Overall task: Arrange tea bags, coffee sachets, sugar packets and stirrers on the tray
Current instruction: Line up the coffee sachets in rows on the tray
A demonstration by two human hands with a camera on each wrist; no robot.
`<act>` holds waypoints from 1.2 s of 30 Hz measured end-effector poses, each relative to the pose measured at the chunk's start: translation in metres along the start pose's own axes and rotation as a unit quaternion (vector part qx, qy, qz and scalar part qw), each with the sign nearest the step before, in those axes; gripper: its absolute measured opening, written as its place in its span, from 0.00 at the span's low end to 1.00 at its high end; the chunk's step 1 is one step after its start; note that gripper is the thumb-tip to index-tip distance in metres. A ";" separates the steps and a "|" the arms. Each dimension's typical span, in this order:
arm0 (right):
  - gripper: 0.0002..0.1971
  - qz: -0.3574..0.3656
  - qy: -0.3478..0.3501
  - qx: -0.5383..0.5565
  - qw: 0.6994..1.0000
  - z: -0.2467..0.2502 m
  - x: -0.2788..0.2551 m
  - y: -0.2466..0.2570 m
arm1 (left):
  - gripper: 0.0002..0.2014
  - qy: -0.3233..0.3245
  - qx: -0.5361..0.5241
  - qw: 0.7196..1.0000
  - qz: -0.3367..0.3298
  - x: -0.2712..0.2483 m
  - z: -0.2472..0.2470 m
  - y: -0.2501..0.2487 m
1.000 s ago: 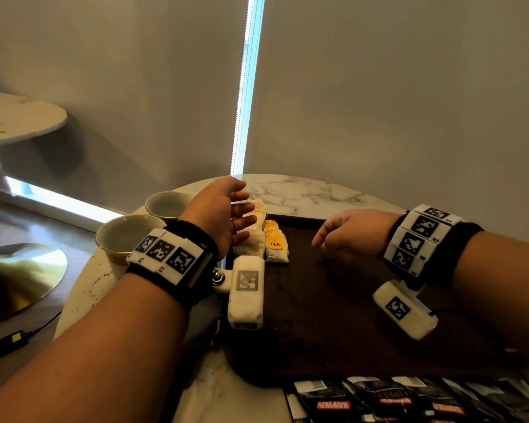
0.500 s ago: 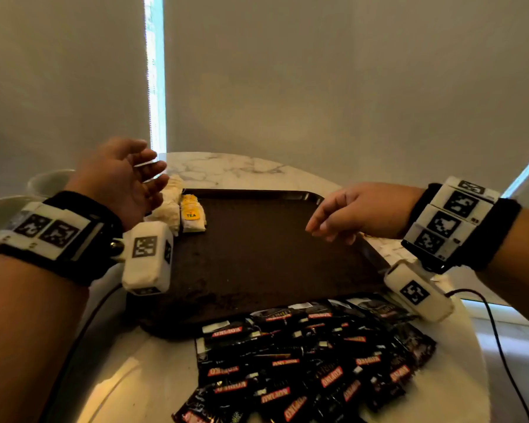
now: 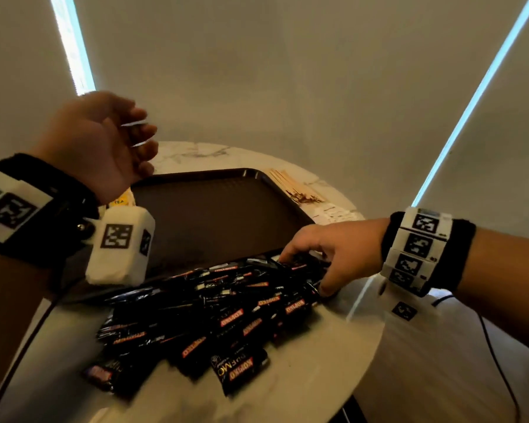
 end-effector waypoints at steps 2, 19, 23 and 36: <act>0.44 0.011 -0.003 -0.019 1.000 -0.006 -0.001 -0.002 | 0.10 0.021 -0.009 1.000 0.006 -0.010 -0.023 -0.002; 0.29 0.040 -0.098 -0.116 0.988 -0.011 -0.004 -0.002 | 0.09 0.044 -0.052 0.994 0.084 -0.038 -0.046 0.043; 0.26 0.037 -0.139 -0.118 0.983 -0.003 -0.010 -0.001 | 0.08 0.045 -0.049 0.993 0.098 -0.042 -0.046 0.048; 0.28 0.042 -0.170 -0.136 0.975 0.003 -0.020 -0.014 | 0.09 0.071 -0.009 0.993 0.095 -0.053 -0.057 0.053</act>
Point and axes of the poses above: each hand's wrist, its own x-axis towards the middle knuckle, its own z-axis out of the back of the hand, y = z × x, the point moved 7 cm from there along x, towards the middle knuckle, and after that the axes turned 10 degrees about -y, right-handed, at the moved point
